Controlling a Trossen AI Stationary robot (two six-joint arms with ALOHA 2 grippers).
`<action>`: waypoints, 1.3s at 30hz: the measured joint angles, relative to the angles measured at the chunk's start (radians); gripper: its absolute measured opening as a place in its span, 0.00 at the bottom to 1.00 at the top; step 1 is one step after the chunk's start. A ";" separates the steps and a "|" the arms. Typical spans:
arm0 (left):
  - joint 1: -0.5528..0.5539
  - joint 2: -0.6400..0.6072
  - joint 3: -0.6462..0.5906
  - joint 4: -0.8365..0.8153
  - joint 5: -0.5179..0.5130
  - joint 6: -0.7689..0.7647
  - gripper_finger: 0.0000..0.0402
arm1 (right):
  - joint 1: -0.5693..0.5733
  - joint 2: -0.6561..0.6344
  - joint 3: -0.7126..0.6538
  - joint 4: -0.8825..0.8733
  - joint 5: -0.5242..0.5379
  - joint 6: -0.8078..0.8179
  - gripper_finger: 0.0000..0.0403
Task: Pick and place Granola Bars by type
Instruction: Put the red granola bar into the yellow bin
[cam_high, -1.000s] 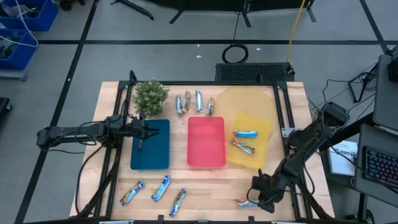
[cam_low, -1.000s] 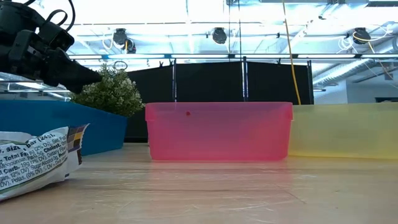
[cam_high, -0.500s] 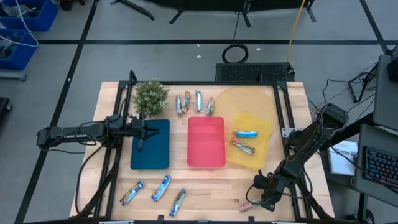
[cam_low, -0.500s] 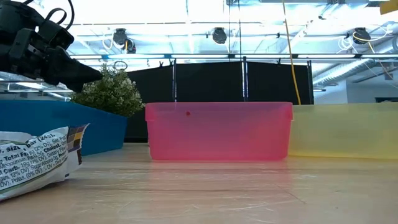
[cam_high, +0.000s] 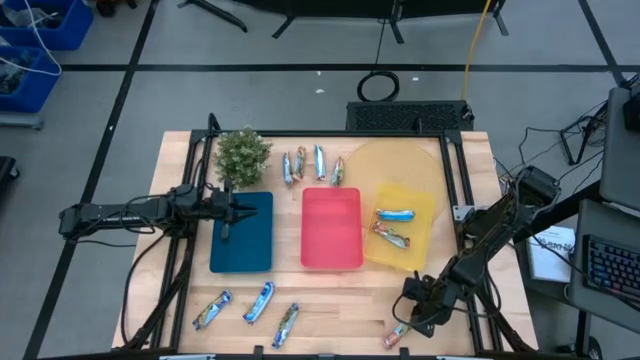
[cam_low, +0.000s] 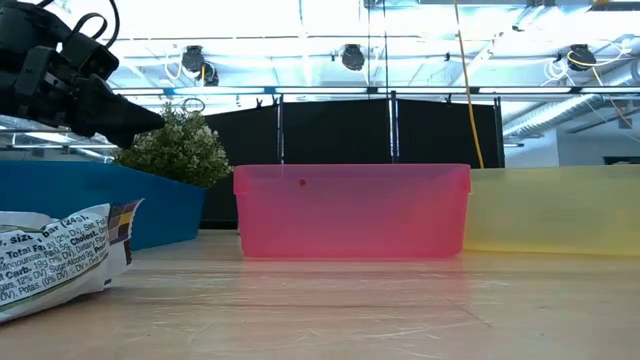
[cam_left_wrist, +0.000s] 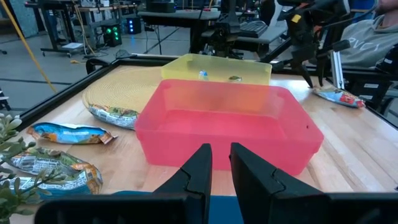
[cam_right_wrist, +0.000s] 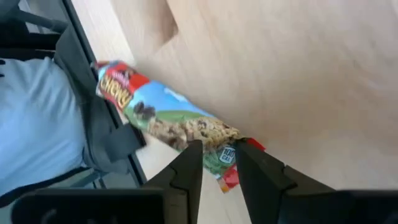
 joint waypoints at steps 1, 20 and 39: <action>0.000 0.000 0.000 0.000 0.000 0.000 0.17 | -0.003 0.000 0.000 0.000 0.001 -0.007 0.22; 0.000 0.000 0.000 -0.001 0.000 0.001 0.17 | -0.028 0.000 0.000 -0.003 -0.028 -0.039 0.39; 0.000 0.000 0.000 -0.001 0.001 0.000 0.17 | -0.054 -0.001 0.000 -0.006 -0.198 0.014 0.43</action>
